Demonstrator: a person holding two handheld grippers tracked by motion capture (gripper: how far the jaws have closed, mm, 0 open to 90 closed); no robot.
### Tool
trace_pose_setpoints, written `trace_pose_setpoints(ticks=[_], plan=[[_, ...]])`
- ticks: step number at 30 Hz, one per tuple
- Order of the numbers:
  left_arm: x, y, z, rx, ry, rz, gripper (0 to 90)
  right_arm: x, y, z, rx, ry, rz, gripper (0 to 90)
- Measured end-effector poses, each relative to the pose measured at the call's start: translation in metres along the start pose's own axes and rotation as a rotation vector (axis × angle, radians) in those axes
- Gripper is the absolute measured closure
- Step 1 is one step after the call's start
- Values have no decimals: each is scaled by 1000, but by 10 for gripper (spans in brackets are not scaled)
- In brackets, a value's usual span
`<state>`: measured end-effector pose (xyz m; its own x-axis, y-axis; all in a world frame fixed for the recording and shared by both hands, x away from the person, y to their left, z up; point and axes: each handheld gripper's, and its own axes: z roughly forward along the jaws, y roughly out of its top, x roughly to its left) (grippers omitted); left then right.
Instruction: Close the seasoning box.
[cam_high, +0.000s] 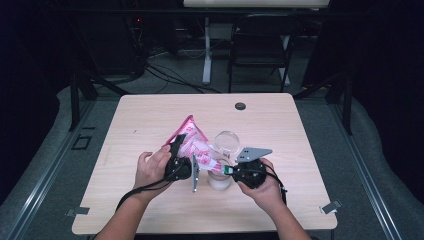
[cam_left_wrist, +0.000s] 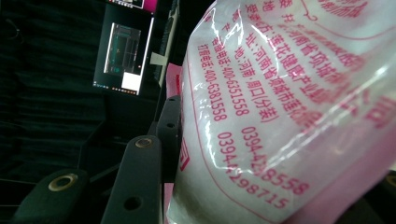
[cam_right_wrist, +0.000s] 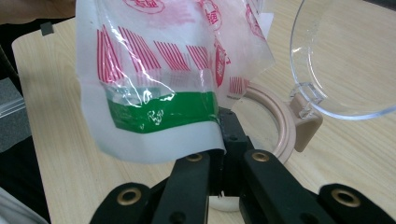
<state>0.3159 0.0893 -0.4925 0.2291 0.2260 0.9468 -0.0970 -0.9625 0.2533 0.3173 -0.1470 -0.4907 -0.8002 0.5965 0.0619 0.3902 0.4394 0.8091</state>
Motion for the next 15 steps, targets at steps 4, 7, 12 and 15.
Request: trace_pose_setpoints(ticks=[4,7,12,15], plan=[[0,0,0,-3,-3,1,642,-1,0,0,1,-5,3,900],[0,1,0,-5,-2,2,643,-1,-1,0,3,-12,1,900],[1,1,0,-10,1,2,644,0,-1,1,9,-10,2,900],[2,2,-2,-11,6,2,644,0,-1,0,7,-6,3,900]])
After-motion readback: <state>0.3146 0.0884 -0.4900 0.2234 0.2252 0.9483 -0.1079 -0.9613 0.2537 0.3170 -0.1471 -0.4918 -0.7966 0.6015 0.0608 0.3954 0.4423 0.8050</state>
